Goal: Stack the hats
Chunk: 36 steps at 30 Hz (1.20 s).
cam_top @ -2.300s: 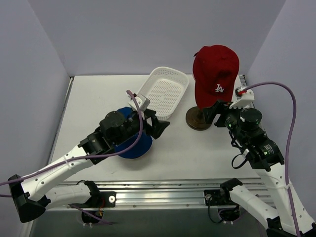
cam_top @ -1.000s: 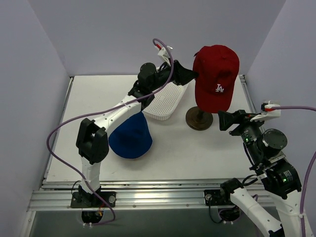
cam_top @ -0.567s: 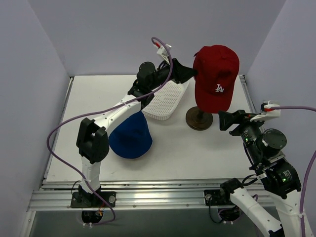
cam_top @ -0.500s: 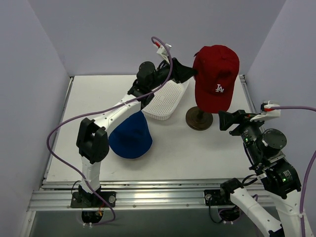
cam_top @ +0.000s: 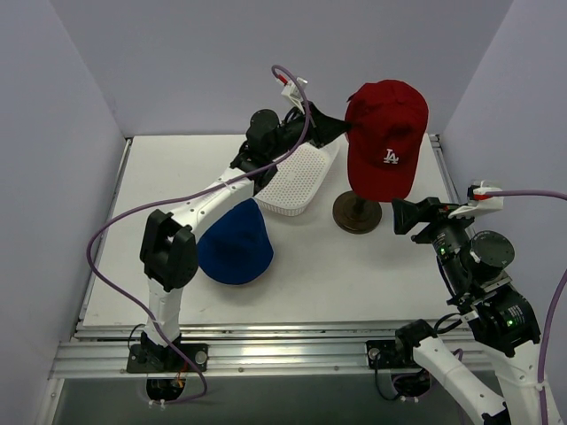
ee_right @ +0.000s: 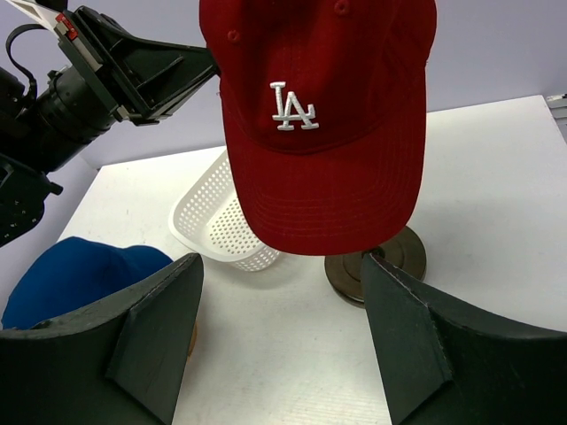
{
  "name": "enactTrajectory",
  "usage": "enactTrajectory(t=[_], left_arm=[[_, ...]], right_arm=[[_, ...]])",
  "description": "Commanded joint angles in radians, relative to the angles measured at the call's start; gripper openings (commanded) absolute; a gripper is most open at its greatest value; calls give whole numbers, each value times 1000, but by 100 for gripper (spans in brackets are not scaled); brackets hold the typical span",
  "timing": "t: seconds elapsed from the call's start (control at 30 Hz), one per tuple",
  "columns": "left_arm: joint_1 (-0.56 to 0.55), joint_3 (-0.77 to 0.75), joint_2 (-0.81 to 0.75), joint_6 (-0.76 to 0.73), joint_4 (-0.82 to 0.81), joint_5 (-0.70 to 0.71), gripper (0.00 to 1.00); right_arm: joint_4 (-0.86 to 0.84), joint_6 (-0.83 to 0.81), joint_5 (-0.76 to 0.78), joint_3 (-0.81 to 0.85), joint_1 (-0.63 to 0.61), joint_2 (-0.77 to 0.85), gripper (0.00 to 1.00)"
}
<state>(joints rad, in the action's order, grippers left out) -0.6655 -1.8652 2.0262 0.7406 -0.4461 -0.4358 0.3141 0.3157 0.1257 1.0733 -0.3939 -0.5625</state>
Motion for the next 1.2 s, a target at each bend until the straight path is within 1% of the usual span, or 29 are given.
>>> enactTrajectory(t=[0.0, 0.2, 0.23, 0.33, 0.4, 0.43, 0.47, 0.53, 0.57, 0.67, 0.7, 0.8, 0.83, 0.93, 0.97, 1.0, 1.03, 1.1, 1.17], left_arm=[[14, -37, 22, -14, 0, 16, 2], [15, -46, 46, -21, 12, 17, 3], [17, -51, 51, -20, 14, 16, 6], [21, -64, 65, -15, 24, 16, 7], [26, -89, 78, -15, 40, 14, 10], [27, -98, 83, -15, 44, 9, 14], [29, -112, 88, -17, 50, 5, 22], [33, -118, 85, -21, 58, -3, 30], [35, -117, 71, -26, 67, -3, 39], [41, -69, 13, -52, 76, 25, 45], [43, -36, -6, -64, 76, 34, 50], [52, -2, -72, -81, 89, 89, 57], [53, 14, -87, -81, 96, 109, 57], [56, 0, -106, -76, 125, 155, 59], [55, -30, -98, -78, 151, 158, 59], [55, -51, -90, -75, 165, 152, 59], [55, -89, -74, -76, 193, 147, 59], [53, -114, -61, -73, 207, 143, 59], [55, -121, -54, -67, 205, 146, 59]], right_arm=[[-26, -10, 20, -7, -5, 9, 68], [-26, -12, 22, -9, -3, 13, 68], [-26, -12, 22, -7, -5, 13, 68], [-26, -13, 26, -10, -3, 15, 68], [-27, -13, 26, -12, -5, 13, 68], [-30, -12, 26, -12, -5, 13, 68], [-30, -13, 28, -13, -5, 13, 68], [-30, -10, 40, -16, -5, 7, 68], [-29, -9, 45, -15, -3, 3, 68], [-21, 8, 89, -9, -5, -14, 67], [-21, 13, 104, -6, -3, -31, 67], [-12, 37, 222, 36, -5, -92, 65], [-13, 46, 315, 48, -5, -111, 65], [-30, 46, 394, 118, -5, -221, 62], [-27, 43, 446, 175, -5, -258, 61], [-24, 39, 469, 204, -3, -320, 61], [-26, 36, 503, 229, 0, -345, 61], [-41, 33, 529, 276, 3, -387, 60], [-72, 31, 520, 296, 12, -404, 58]])
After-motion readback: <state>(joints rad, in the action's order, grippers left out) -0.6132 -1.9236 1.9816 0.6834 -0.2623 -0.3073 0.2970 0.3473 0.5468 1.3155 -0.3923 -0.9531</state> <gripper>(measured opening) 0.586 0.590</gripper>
